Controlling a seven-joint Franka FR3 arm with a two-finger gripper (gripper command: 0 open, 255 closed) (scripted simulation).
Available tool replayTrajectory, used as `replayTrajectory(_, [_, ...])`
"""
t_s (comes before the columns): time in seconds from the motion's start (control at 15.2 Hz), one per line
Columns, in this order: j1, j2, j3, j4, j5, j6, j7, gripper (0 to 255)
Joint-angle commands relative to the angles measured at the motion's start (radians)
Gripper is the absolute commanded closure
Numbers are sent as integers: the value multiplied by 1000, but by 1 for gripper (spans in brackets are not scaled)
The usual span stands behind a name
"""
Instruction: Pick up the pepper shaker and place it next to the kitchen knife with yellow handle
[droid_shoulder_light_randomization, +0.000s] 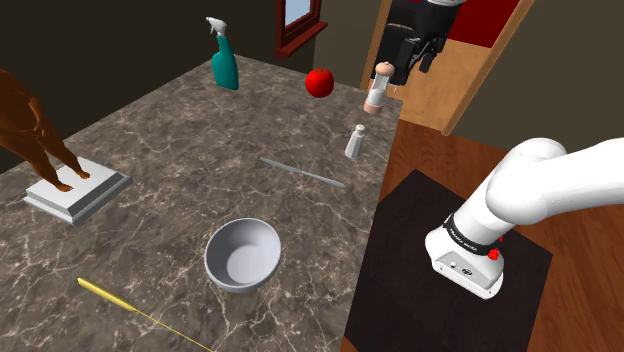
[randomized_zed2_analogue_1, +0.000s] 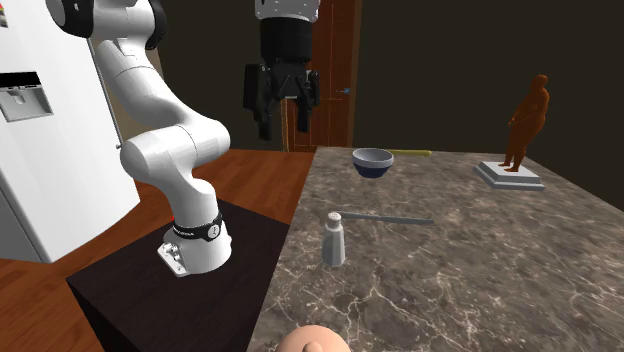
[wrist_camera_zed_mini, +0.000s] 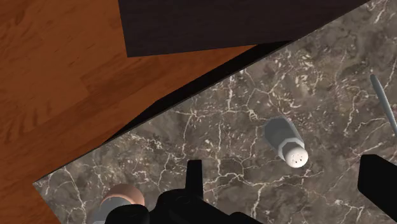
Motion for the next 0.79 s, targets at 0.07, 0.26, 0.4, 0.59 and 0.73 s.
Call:
replayTrajectory(0.07, [5,2,5,-31,4,42,6,0])
replayTrajectory(0.26, [19,19,22,-114,14,173,23,0])
replayTrajectory(0.4, [28,40,35,-163,20,263,36,0])
replayTrajectory(0.59, [41,88,55,-224,25,402,55,0])
replayTrajectory(0.73, [48,132,70,-256,27,498,70,0])
